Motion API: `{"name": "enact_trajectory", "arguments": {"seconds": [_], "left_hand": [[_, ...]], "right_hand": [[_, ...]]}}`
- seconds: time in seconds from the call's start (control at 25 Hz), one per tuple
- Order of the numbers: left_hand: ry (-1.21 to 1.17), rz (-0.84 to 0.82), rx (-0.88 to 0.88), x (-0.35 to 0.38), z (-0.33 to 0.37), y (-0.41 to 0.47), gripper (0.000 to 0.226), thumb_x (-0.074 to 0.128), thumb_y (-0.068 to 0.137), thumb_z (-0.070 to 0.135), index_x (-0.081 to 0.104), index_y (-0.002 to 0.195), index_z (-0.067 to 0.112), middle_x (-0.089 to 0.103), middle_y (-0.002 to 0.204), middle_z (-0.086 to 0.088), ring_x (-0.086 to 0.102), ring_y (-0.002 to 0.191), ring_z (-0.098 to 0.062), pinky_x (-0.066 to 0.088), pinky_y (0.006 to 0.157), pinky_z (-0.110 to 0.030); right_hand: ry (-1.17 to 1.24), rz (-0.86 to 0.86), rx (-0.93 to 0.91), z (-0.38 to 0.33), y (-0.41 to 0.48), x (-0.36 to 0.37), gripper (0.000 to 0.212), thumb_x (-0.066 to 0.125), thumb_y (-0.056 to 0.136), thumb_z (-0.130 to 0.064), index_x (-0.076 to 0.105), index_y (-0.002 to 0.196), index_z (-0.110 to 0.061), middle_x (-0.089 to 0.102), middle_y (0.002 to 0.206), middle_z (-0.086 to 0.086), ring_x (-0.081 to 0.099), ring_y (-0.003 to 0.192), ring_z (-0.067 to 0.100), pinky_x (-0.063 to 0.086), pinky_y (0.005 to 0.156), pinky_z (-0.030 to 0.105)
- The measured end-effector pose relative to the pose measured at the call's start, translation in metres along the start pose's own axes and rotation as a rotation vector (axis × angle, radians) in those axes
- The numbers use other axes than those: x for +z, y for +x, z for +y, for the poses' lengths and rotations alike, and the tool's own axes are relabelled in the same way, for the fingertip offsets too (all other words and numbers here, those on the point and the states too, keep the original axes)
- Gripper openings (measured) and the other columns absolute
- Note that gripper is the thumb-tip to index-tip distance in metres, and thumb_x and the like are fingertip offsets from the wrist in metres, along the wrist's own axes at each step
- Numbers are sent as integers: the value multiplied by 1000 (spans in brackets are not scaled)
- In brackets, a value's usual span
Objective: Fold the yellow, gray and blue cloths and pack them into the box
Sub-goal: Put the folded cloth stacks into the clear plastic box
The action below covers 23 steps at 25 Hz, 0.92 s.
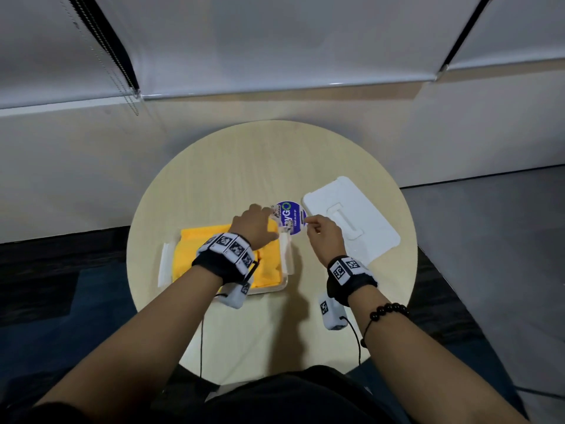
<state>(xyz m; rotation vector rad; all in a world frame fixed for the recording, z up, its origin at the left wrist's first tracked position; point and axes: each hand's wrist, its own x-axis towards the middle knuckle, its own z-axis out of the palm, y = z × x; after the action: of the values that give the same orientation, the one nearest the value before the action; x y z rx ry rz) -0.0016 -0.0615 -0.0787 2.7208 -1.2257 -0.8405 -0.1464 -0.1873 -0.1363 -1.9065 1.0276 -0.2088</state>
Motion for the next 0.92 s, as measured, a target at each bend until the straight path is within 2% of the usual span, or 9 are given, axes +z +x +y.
{"name": "enact_trajectory", "arguments": {"seconds": [0.12, 0.24, 0.44, 0.56, 0.72, 0.84, 0.92], "left_hand": [[-59, 12, 27, 11, 63, 41, 53, 58, 95, 35, 44, 143, 16, 44, 141, -12, 52, 124, -33, 43, 103, -43], [-9, -41, 35, 31, 105, 81, 52, 56, 96, 28, 42, 144, 12, 40, 144, -15, 55, 121, -35, 45, 101, -44], [44, -109, -58, 67, 127, 135, 54, 57, 96, 23, 37, 144, 7, 36, 145, -18, 48, 127, -38, 45, 100, -49], [57, -115, -124, 90, 133, 156, 57, 59, 97, 28, 35, 144, 6, 32, 150, -17, 36, 139, -37, 37, 109, -52], [77, -70, -174, 100, 147, 179, 78, 56, 99, 38, 12, 157, 7, 3, 165, -16, 4, 153, -33, 12, 123, -51], [61, -55, -185, 93, 149, 203, 87, 52, 101, 41, -2, 158, 4, -6, 167, -15, -6, 154, -32, 1, 124, -50], [51, -51, -185, 91, 150, 214, 87, 54, 99, 41, 3, 157, 3, 4, 166, -14, 2, 154, -31, 3, 124, -50]], "right_hand": [[-188, -46, 89, 30, 16, -25, 33, 56, 95, -13, 63, 127, -13, 57, 131, 9, 59, 118, 25, 50, 98, 39], [-337, -108, 224, 65, 26, -40, 40, 56, 98, -21, 53, 137, -12, 44, 140, 12, 50, 127, 31, 47, 101, 42], [-579, -150, 241, 118, 32, -48, 39, 50, 99, -21, 53, 138, -17, 43, 140, 14, 49, 120, 36, 41, 103, 39], [-562, -89, 218, 139, 36, -53, 35, 48, 99, -23, 58, 132, -20, 45, 136, 12, 49, 117, 36, 39, 102, 39], [-576, 30, 246, 152, 43, -63, 48, 57, 85, -11, 53, 133, -17, 43, 138, 14, 49, 116, 36, 33, 106, 41], [-524, 119, 372, 156, 47, -66, 68, 60, 88, -16, 32, 150, -14, 24, 156, 23, 44, 127, 41, 30, 114, 45], [-396, 114, 471, 159, 48, -67, 78, 59, 93, -18, 16, 157, -11, 13, 160, 29, 34, 140, 42, 26, 119, 45]]}}
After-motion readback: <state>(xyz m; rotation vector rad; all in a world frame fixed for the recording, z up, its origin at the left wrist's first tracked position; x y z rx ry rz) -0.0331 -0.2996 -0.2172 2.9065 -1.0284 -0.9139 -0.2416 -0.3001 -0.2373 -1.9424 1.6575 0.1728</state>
